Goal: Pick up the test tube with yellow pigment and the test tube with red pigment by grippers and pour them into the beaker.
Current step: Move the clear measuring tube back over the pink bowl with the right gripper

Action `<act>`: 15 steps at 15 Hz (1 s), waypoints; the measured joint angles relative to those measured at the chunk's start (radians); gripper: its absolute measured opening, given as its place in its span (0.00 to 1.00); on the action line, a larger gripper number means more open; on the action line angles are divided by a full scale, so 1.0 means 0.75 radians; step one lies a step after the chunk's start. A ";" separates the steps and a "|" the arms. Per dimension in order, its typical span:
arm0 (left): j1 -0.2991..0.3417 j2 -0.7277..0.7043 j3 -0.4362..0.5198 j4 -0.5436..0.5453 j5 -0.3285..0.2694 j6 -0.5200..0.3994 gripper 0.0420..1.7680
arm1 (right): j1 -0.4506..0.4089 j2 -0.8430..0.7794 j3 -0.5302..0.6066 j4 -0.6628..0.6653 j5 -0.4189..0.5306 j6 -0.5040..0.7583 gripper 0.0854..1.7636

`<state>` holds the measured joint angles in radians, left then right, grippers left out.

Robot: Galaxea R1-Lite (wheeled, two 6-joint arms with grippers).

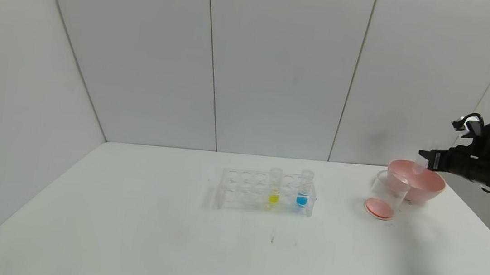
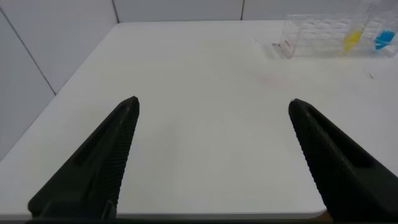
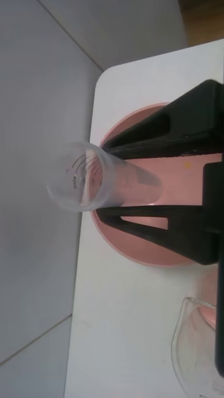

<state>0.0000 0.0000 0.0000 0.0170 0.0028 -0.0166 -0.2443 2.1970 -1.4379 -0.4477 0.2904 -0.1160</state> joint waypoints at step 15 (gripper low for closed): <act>0.000 0.000 0.000 0.000 0.000 0.000 0.97 | -0.014 0.042 0.001 -0.007 0.012 0.000 0.25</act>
<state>0.0000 0.0000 0.0000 0.0170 0.0028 -0.0166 -0.2545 2.2287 -1.4374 -0.4528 0.2998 -0.1160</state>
